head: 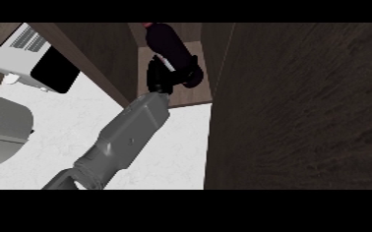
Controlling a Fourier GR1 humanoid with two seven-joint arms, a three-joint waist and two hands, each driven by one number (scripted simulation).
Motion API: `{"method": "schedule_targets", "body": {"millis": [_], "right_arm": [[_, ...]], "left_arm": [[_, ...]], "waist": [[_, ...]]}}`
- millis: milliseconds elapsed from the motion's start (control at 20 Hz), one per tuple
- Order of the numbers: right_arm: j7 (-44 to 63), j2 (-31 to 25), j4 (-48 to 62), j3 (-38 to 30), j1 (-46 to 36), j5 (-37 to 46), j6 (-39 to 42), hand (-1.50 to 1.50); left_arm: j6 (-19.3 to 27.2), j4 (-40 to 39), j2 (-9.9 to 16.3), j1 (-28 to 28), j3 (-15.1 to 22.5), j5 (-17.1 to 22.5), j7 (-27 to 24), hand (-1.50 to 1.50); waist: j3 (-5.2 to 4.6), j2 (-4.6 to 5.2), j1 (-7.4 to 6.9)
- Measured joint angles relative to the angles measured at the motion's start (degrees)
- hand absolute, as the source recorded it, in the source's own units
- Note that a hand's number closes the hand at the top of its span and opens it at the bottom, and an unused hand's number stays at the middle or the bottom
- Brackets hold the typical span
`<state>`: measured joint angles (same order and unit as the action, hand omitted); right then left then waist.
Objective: Pick up the wine, place it into the cabinet and close the cabinet
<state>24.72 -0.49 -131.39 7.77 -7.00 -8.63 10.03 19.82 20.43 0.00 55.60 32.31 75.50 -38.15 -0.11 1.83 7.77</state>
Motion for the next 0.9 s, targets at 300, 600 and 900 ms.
{"method": "schedule_targets", "body": {"millis": [300, 600, 900], "right_arm": [[0.01, -0.29, 0.07, -0.29, -0.05, -0.37, 0.28, -1.50], [-0.48, -0.47, 0.35, -0.85, -0.02, -0.55, 0.45, -1.50], [-0.54, -0.53, 0.13, -0.78, -0.21, -0.51, 0.51, -1.50]], "left_arm": [[1.54, 1.89, 0.01, -0.51, 1.25, 4.67, -2.39, -1.50], [3.11, 2.66, 0.00, 0.01, 2.61, 8.81, -4.96, -1.50], [4.83, 0.81, 0.01, 1.69, 4.55, 11.08, -5.54, -1.50]], "waist": [[0.00, 0.01, 0.12], [0.02, -0.01, -0.02], [0.03, 0.07, -0.01]]}}
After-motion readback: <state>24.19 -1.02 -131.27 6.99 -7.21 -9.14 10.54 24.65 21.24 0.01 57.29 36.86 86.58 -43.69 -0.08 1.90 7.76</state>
